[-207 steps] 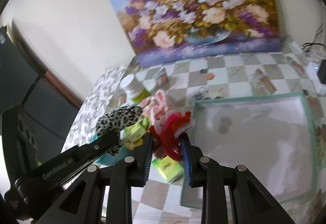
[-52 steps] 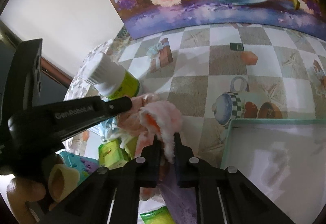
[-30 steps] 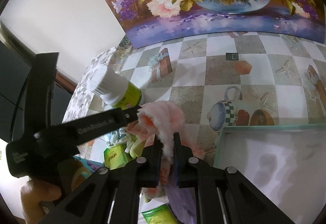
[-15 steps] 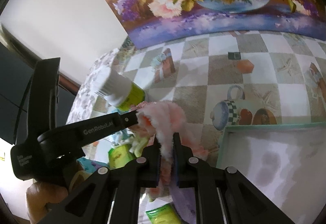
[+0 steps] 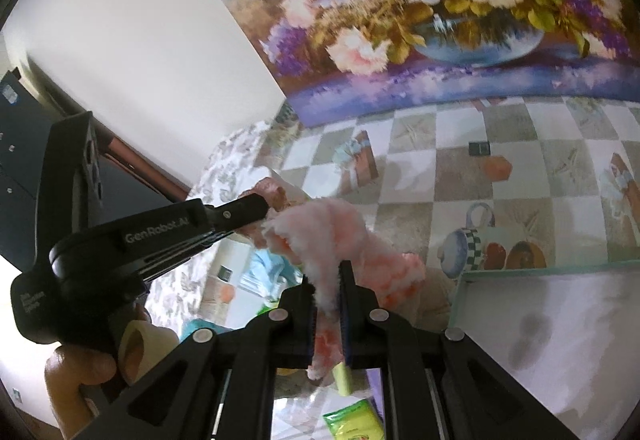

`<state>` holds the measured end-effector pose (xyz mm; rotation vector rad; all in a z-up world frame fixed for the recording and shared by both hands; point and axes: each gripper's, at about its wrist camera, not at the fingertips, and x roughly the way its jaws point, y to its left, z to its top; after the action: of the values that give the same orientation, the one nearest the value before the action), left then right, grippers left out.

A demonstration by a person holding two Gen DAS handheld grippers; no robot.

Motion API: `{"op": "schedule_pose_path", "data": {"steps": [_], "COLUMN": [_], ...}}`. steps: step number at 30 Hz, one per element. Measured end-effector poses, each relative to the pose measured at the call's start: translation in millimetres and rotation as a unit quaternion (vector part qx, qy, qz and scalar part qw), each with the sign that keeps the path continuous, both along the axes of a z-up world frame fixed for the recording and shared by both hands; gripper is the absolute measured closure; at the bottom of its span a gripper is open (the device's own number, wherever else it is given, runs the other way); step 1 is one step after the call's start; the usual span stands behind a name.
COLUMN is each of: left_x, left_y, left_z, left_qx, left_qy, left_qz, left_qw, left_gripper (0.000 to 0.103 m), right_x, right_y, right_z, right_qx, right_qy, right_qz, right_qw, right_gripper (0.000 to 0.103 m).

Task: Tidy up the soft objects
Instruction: 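Lift both pink cloths from the pile and carry them toward the tray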

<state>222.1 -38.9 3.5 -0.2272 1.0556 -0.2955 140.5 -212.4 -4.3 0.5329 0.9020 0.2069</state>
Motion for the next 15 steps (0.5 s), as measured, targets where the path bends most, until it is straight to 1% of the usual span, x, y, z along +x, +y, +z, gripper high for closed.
{"op": "schedule_pose_path", "data": {"steps": [5, 10, 15], "left_x": [-6.5, -18.4, -31.7], "left_y": [5.5, 10.3, 8.0], "left_z": [22.8, 52.4, 76.2], "left_qx": [-0.007, -0.013, -0.015], "left_qy": [-0.028, -0.067, -0.095], "left_qz": [0.007, 0.011, 0.007], "left_qw": [0.9996, 0.9976, 0.9953], "left_gripper": [0.097, 0.097, 0.097], "right_x": [-7.3, -21.1, -40.3], "right_y": [-2.5, -10.0, -20.2], "right_z": [21.6, 52.6, 84.4], "right_qx": [0.004, 0.006, -0.001], "right_qy": [-0.03, -0.068, -0.103], "right_qz": [-0.003, -0.015, -0.034], "right_qw": [1.0, 0.998, 0.994], "right_gripper": [0.093, 0.093, 0.093]}}
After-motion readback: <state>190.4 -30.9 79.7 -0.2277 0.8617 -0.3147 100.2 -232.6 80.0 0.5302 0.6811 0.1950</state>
